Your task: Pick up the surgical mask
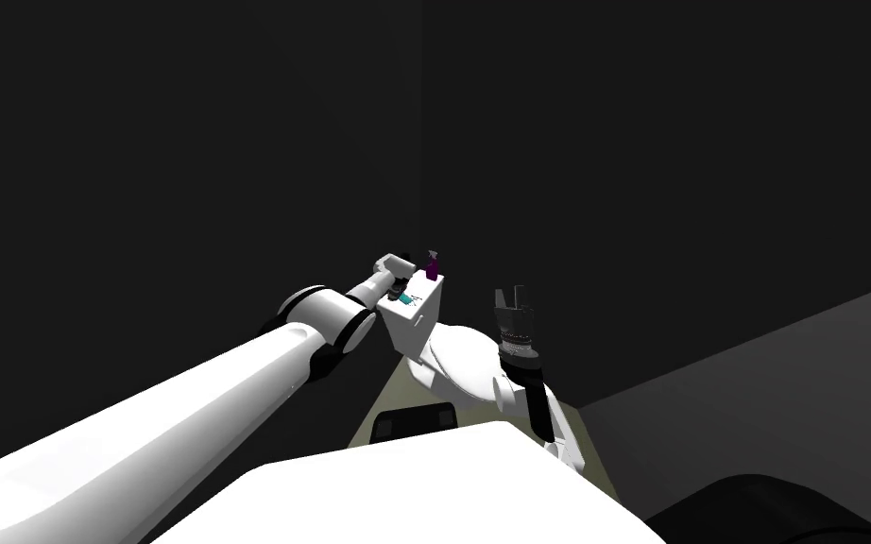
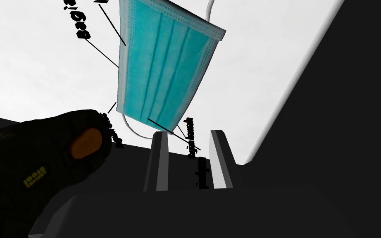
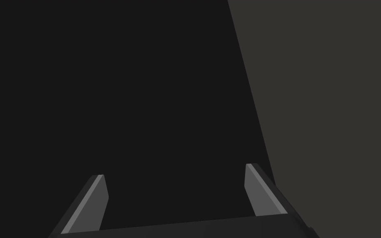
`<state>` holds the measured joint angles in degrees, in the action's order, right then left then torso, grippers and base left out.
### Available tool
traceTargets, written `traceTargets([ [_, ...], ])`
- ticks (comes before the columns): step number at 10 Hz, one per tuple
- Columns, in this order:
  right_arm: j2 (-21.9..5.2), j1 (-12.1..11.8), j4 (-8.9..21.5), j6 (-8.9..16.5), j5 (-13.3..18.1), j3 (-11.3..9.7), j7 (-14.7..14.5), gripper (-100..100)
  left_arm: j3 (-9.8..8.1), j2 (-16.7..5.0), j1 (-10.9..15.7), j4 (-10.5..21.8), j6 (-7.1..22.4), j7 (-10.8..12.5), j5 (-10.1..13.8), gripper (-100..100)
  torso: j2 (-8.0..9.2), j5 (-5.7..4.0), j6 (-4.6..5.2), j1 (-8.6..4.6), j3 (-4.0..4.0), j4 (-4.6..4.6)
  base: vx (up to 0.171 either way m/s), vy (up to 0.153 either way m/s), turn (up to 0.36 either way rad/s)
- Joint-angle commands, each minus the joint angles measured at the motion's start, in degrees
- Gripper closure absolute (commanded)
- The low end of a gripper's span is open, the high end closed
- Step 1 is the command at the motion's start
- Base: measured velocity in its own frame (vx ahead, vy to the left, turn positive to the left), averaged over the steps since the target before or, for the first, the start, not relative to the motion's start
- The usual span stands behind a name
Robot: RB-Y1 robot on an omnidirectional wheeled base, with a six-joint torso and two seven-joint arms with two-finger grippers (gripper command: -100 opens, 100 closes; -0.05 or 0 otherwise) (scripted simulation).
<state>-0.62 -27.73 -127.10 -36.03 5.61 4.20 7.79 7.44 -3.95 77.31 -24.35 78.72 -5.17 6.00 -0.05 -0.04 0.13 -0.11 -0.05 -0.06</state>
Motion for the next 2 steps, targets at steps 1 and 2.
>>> traceTargets([
  [1,0.0,0.0,0.0,0.0,0.0,0.0,0.0,0,0.00,0.0,0.0,0.0,0.0,0.0,0.0,100,0.00,0.00,0.00,0.00,0.00,0.00,-0.008,0.000,-0.002],
  [2,0.0,0.0,0.0,0.0,0.0,0.0,0.0,0,0.01,0.0,-0.1,-0.2,0.2,0.0,0.0,0,-0.03,0.00,0.00,0.01,-0.02,-0.01,0.000,0.000,0.000],
])
